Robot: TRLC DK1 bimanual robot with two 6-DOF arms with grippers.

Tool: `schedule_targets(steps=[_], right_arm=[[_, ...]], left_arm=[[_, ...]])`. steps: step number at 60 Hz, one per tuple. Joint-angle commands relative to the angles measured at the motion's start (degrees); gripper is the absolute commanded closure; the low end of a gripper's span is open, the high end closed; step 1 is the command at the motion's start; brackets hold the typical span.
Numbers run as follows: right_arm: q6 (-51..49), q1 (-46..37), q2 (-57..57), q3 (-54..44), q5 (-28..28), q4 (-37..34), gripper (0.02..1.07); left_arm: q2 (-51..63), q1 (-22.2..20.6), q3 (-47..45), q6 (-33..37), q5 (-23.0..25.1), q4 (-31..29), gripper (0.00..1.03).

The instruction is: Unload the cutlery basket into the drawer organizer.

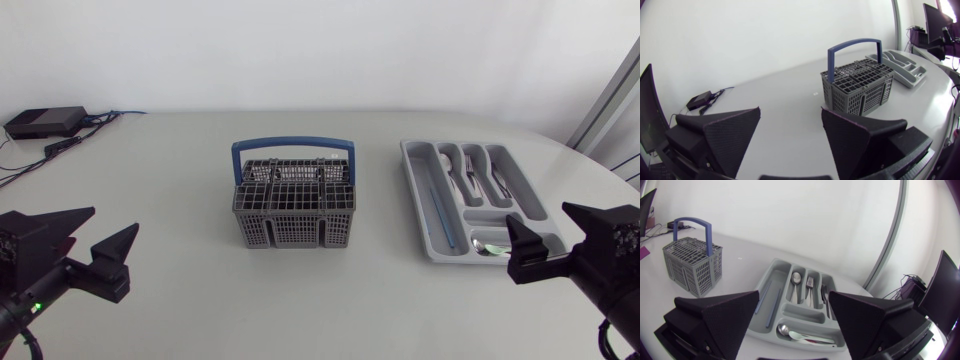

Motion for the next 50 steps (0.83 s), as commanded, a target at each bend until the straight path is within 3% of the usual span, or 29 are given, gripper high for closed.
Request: schedule_targets(steps=[1, 32, 50], right_arm=[[3.2, 0.6, -2.7, -2.7, 0.4, 1.4, 0.07], [15.5, 2.3, -19.3, -13.0, 1.3, 5.6, 0.07], [15.5, 2.3, -19.3, -13.0, 1.3, 5.6, 0.07]], left_arm=[[-2.3, -0.6, -2.9, -3.8, -1.1, 1.9, 0.05], [-16.9, -2.7, -14.9, -17.3, -10.2, 12.5, 0.05], [-16.9, -2.7, -14.9, -17.3, -10.2, 12.5, 0.05]])
